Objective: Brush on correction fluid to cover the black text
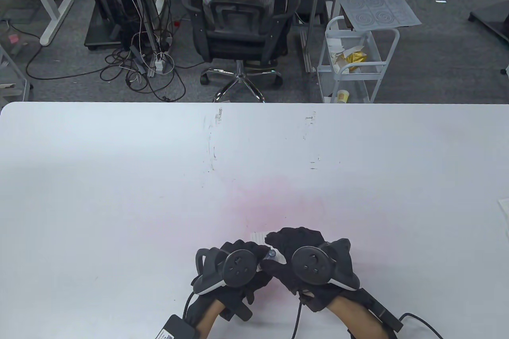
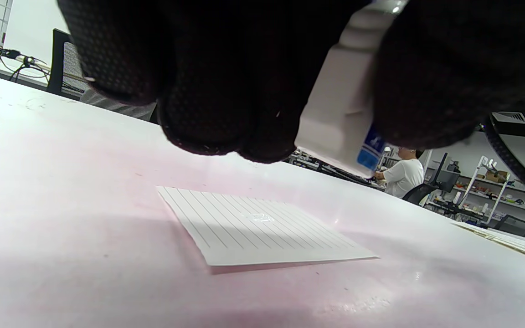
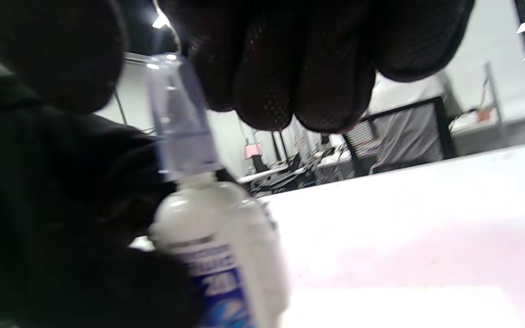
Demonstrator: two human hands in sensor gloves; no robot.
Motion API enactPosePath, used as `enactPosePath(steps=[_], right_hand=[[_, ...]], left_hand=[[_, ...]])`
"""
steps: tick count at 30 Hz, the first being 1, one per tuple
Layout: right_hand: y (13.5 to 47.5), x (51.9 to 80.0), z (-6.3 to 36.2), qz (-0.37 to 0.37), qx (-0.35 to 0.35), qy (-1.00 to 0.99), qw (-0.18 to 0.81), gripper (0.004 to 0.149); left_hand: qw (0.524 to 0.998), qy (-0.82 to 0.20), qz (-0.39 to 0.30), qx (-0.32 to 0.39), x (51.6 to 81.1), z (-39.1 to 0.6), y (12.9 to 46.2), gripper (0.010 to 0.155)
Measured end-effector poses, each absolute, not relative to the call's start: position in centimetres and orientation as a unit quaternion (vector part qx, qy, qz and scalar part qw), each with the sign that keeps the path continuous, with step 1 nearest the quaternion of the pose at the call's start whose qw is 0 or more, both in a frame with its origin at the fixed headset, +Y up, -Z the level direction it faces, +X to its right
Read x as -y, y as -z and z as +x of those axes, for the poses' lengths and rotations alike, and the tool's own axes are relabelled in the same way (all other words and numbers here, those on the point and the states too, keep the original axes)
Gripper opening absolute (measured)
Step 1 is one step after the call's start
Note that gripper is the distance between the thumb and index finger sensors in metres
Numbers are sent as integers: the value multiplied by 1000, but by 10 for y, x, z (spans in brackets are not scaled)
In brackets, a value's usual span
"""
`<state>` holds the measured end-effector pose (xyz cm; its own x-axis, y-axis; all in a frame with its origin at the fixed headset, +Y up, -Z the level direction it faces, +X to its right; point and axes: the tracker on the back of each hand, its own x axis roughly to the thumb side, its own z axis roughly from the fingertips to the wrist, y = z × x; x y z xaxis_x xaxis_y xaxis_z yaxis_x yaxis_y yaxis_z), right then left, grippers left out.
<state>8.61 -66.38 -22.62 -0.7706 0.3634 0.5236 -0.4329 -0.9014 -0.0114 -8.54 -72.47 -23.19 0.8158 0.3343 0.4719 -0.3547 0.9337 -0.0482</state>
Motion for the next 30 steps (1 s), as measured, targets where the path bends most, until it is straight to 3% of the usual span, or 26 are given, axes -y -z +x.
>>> enactPosePath(steps=[4,8,15,19,23,30], right_hand=[[226,665,84,280,29,-932,230,55],[227,666,84,254,52,-941,219,49],[227,667,87,222,107,-953,174,54],[228,665,86,272,65,-937,212,62],[229,667,85,289,16,-925,245,55],[231,668,88,240,72,-939,235,49]], left_hand=[[952,-184,22,243,724,-86,232,58],[953,-175,20,248,726,-84,231,58],[952,-179,16,246,726,-85,232,58],[953,-179,17,245,725,-86,232,58],[952,-181,18,245,725,-86,232,58],[953,-172,16,248,725,-85,232,57]])
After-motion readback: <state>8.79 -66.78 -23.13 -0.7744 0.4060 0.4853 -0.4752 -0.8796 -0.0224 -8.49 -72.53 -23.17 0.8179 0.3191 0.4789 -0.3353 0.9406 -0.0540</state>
